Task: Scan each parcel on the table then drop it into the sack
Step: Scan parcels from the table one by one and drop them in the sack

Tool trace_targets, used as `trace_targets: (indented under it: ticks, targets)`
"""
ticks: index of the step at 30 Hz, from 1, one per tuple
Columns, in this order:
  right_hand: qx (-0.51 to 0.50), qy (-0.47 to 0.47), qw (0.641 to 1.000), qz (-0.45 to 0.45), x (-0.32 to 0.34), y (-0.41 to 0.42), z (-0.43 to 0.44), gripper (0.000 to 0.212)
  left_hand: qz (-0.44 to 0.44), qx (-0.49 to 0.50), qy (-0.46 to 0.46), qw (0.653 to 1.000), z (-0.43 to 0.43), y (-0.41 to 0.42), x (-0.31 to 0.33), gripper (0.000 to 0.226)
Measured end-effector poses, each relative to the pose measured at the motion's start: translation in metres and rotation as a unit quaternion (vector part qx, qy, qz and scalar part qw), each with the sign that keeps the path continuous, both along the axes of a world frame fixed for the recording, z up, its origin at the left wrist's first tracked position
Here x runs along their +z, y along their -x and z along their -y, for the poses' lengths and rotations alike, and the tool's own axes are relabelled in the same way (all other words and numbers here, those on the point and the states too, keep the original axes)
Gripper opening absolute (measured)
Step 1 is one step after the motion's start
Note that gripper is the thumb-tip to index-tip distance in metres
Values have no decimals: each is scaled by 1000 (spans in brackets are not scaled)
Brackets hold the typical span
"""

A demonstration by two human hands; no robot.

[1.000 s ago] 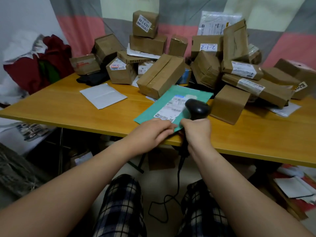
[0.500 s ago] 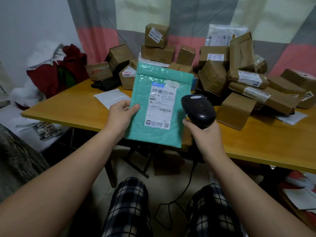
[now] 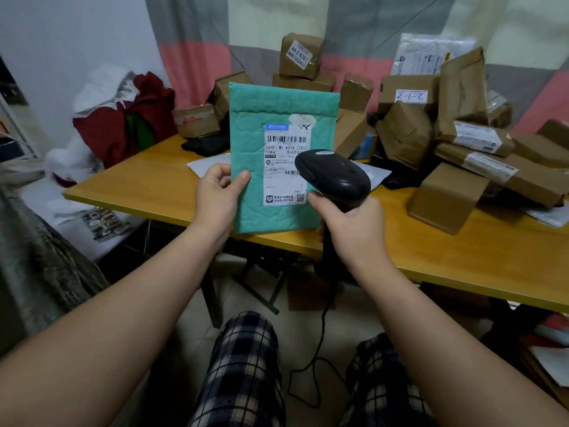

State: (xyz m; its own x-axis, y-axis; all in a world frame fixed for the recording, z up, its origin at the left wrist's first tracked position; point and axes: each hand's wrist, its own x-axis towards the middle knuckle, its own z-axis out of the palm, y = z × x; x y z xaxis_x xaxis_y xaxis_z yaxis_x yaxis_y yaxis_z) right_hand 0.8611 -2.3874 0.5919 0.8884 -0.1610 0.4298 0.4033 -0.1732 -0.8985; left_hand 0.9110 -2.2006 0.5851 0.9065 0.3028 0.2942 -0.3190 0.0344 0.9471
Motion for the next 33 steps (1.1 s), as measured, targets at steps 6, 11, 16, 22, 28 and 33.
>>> trace_targets:
  ticks: [6,11,16,22,28,33]
  targets:
    - [-5,12,1000,-10,2,1,6,16,6,-3,8,1000,2,-1,-2,13]
    - [20,6,1000,-13,1,4,6,13,10,-6,19,1000,4,3,1,12]
    - [105,15,994,-9,-1,9,-10,23,35,25,48,998,-13,31,4,11]
    - [275,109,955,-26,-18,9,-70,26,46,205,-30,977,-91,104,-30,19]
    - [373,169,911,-48,-42,15,-177,40,13,404,-122,906,-178,201,-63,24]
    - [415,248,874,-52,-70,23,-258,44,-13,526,-172,833,-225,260,-81,22]
